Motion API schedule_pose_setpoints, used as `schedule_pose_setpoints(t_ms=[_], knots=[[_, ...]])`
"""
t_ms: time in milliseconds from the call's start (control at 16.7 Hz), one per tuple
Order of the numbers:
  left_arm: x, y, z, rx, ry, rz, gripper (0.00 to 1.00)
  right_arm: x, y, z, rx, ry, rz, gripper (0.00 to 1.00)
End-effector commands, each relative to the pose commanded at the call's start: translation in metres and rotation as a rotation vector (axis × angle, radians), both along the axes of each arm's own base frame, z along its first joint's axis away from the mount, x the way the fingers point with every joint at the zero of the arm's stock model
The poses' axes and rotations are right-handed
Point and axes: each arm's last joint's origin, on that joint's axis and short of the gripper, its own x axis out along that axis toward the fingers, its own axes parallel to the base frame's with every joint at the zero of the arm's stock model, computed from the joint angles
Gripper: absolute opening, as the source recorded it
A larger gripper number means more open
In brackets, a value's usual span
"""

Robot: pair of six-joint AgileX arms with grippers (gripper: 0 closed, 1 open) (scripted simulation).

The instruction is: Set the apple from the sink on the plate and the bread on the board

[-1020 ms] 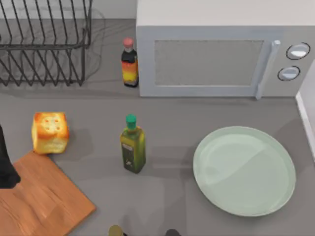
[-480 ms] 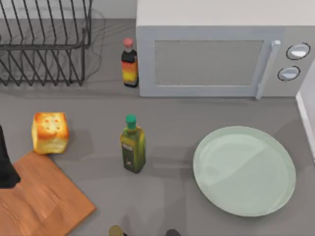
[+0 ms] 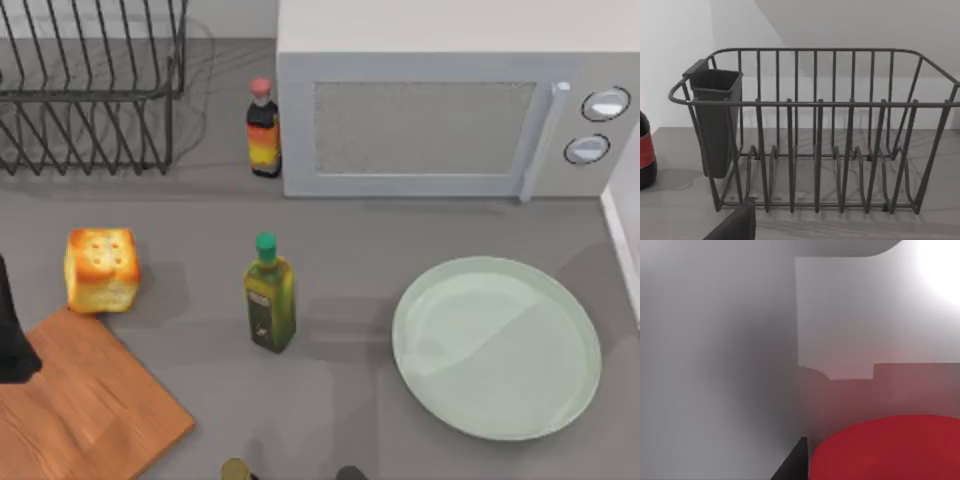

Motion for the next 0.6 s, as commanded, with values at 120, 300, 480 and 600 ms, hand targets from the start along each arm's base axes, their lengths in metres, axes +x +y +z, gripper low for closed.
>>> schedule_pose_setpoints(t_ms=[120, 300, 480, 600], knots=[[0.0, 0.0, 0.0, 0.0, 0.0, 0.0, 1.0, 0.0, 0.0, 0.0, 0.0, 0.0, 0.0, 0.0], [0.0, 0.0, 0.0, 0.0, 0.0, 0.0, 1.0, 0.007, -0.001, 0.03, -0.001, -0.052, -0.005, 0.0], [0.0, 0.0, 0.0, 0.0, 0.0, 0.0, 1.0, 0.01, -0.002, 0.053, -0.002, -0.058, -0.005, 0.0], [0.0, 0.0, 0.0, 0.0, 0.0, 0.0, 1.0, 0.01, -0.002, 0.078, 0.001, -0.043, -0.005, 0.0]])
